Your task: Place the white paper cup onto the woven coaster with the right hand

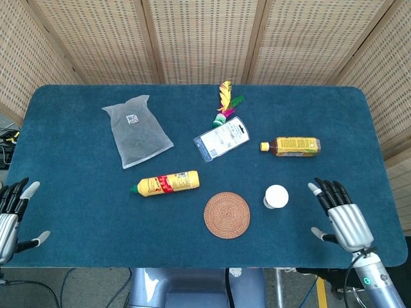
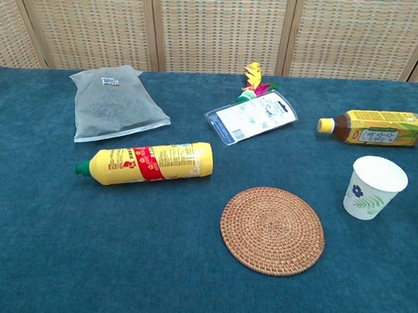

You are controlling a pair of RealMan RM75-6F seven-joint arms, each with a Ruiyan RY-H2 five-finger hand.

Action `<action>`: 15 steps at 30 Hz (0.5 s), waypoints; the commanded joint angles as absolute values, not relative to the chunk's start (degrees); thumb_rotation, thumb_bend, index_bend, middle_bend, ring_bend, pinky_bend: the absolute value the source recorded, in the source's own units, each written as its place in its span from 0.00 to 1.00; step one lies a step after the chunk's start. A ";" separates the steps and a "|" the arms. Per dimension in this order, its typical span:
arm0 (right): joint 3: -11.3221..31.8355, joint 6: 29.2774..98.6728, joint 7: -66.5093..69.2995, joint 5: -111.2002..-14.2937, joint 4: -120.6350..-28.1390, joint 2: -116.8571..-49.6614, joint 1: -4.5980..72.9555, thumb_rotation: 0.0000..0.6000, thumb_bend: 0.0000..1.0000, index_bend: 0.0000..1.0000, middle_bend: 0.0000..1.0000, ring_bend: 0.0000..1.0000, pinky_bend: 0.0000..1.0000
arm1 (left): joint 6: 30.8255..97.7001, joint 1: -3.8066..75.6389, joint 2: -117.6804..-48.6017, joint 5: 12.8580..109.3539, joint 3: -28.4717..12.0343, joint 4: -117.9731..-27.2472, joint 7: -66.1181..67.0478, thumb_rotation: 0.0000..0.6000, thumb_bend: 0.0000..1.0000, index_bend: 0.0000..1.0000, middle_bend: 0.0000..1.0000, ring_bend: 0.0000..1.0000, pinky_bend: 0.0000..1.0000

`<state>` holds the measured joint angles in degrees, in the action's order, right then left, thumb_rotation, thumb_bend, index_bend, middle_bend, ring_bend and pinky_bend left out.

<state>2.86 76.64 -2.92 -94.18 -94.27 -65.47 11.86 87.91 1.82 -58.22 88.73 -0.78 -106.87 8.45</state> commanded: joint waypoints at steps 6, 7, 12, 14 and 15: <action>4.79 57.64 -1.29 -88.19 -91.10 -69.36 24.08 1.00 0.00 0.02 0.00 0.00 0.00 | 85.52 3.12 -58.70 85.75 -1.76 -107.28 10.21 1.00 0.00 0.00 0.00 0.00 0.00; 5.09 56.53 -2.02 -87.25 -90.57 -70.14 24.81 1.00 0.00 0.02 0.00 0.00 0.00 | 85.26 3.25 -58.77 85.48 -1.81 -107.28 10.42 1.00 0.00 0.00 0.00 0.00 0.00; 6.19 52.06 -4.29 -83.33 -88.21 -73.83 27.99 1.00 0.00 0.03 0.00 0.00 0.00 | 84.03 3.88 -59.12 84.05 -2.09 -107.29 11.44 1.00 0.00 0.00 0.00 0.00 0.00; 6.55 51.13 -5.67 -82.22 -87.37 -75.14 29.02 1.00 0.00 0.03 0.00 0.00 0.00 | 83.66 4.10 -59.26 83.62 -2.17 -107.28 11.84 1.00 0.00 0.00 0.00 0.00 0.00; 6.72 50.77 -6.35 -81.59 -86.99 -75.66 29.42 1.00 0.00 0.04 0.00 0.00 0.00 | 83.56 4.18 -59.33 83.47 -2.21 -107.29 12.03 1.00 0.00 0.00 0.00 0.00 0.00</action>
<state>6.27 51.52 -5.43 -82.38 -87.73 -74.80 28.82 83.64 4.10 -59.27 83.57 -2.16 -107.28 11.92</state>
